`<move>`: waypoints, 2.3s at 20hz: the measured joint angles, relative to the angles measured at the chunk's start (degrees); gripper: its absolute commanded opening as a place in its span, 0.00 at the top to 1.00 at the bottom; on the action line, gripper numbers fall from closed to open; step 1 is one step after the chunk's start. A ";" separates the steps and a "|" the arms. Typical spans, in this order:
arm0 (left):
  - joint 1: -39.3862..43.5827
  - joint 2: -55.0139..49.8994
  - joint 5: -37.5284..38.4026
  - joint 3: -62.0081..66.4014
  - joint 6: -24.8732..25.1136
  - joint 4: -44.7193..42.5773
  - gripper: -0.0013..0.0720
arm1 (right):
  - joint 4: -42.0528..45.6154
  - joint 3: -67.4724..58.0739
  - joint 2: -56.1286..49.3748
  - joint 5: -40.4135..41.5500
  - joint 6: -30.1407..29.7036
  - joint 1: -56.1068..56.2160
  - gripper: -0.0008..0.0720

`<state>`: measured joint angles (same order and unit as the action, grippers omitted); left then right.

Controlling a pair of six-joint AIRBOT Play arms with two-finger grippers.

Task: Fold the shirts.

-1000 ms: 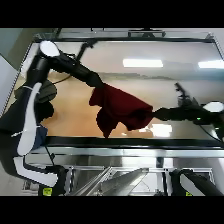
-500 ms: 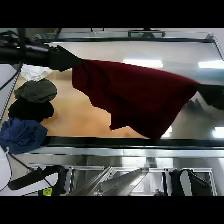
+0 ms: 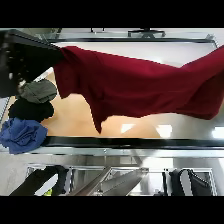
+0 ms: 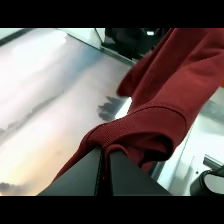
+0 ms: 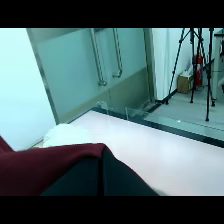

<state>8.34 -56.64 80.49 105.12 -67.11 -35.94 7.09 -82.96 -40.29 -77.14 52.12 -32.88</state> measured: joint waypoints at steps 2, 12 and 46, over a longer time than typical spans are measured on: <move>0.28 -0.52 -0.26 -2.19 -1.05 -1.31 0.95 | 3.48 -1.11 -2.23 -0.17 0.94 2.27 0.96; -0.15 -20.74 -1.09 -22.82 0.09 -3.50 0.96 | 25.55 1.95 -31.65 5.66 4.59 27.76 0.96; -6.47 -47.78 0.85 -23.65 6.51 -10.45 0.46 | 27.50 63.01 -17.70 21.99 15.93 28.83 0.31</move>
<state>1.87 -104.42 81.34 81.47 -60.60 -46.39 34.59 -19.94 -58.00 -55.16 68.05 -4.05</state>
